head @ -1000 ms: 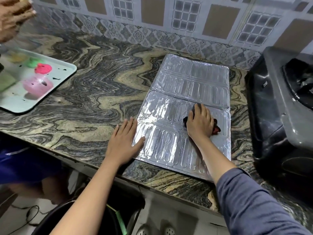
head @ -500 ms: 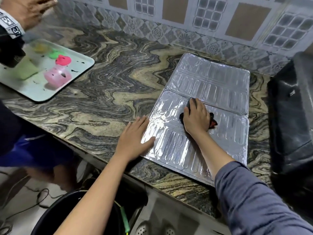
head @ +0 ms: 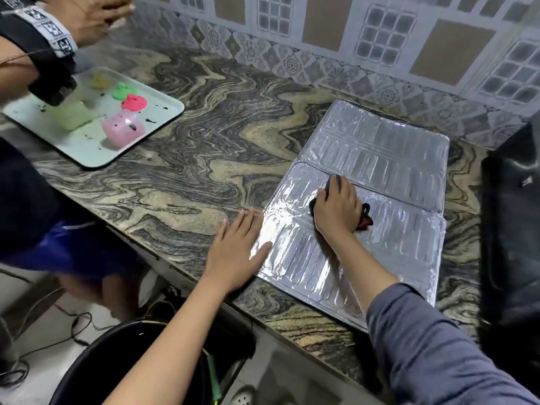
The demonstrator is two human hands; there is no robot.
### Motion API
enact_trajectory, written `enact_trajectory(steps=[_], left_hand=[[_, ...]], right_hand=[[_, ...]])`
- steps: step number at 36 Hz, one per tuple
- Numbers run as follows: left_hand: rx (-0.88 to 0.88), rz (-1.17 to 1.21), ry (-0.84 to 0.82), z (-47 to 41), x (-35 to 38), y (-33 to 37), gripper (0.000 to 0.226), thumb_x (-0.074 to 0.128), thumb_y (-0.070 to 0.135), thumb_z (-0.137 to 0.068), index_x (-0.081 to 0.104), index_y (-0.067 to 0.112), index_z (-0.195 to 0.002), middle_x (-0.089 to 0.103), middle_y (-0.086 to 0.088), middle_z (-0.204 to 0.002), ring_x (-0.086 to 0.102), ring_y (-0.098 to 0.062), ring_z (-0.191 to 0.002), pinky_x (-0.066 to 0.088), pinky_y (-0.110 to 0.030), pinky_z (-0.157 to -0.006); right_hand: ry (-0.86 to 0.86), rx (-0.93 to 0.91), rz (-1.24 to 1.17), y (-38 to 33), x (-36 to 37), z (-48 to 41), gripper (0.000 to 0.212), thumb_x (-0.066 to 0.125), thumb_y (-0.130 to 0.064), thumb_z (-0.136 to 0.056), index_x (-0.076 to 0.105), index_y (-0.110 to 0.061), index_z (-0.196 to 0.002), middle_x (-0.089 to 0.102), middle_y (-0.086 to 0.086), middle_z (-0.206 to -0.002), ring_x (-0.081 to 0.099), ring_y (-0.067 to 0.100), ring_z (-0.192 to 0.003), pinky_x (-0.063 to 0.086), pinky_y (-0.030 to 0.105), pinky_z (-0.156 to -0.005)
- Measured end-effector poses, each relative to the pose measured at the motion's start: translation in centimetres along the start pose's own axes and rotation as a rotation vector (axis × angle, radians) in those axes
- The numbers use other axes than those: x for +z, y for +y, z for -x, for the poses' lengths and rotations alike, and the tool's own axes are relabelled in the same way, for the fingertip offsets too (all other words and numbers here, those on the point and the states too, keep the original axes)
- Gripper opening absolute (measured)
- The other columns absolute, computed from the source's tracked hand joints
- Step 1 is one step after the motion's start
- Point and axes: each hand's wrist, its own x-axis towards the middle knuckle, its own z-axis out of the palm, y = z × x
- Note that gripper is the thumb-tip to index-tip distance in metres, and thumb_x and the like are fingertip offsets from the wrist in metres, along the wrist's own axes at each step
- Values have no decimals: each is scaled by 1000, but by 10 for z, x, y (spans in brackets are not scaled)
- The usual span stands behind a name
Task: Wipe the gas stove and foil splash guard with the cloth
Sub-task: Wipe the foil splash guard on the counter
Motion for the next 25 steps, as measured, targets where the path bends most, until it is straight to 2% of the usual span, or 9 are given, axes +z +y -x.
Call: enact_trajectory(steps=[5, 8, 14, 18, 21, 25], left_hand=[[-16, -17, -8, 0, -1, 2, 72, 7, 61, -86, -5, 29, -149, -13, 13, -153, -13, -4, -143, -13, -31, -114], [-22, -27, -1, 0, 0, 2, 75, 0, 63, -82, -4, 29, -149, -8, 10, -158, -9, -7, -145, -13, -30, -113], [-26, -35, 1, -1, 1, 3, 79, -4, 63, -77, -3, 30, -149, -7, 9, -158, -8, -8, -146, -10, -33, -116], [-37, -29, -11, -1, 1, 3, 72, 5, 61, -85, -4, 30, -149, -10, 10, -158, -10, -8, -146, -9, -34, -117], [-36, -17, -11, 0, 0, 4, 68, 11, 59, -89, -4, 31, -149, -9, 9, -158, -10, -7, -146, -8, -35, -118], [-31, -11, -14, 1, 0, 3, 64, 17, 57, -94, -3, 31, -149, -8, 8, -158, -9, -8, -146, -7, -36, -118]], right_hand=[[-57, -90, 4, -22, 9, 3, 51, 29, -36, -98, 25, -18, -145, 20, 2, -155, 15, 22, -143, 10, 39, -116], [-124, -184, 14, -35, 13, 6, 51, 27, -37, -98, 23, -20, -146, 18, 1, -156, 14, 20, -144, 10, 39, -116], [-245, -515, 43, -31, 8, 11, 49, 31, -36, -98, 28, -21, -145, 25, -2, -154, 20, 20, -142, 17, 39, -115], [-347, -702, 53, -6, -11, 10, 51, 30, -38, -95, 35, -22, -142, 32, -3, -151, 28, 18, -139, 23, 35, -112], [-365, -657, 46, 17, -24, 15, 50, 30, -39, -95, 33, -26, -143, 30, -6, -152, 27, 14, -139, 24, 36, -114], [-301, -493, 62, 45, -39, 33, 47, 32, -36, -99, 29, -26, -144, 26, -8, -153, 23, 14, -140, 21, 36, -114]])
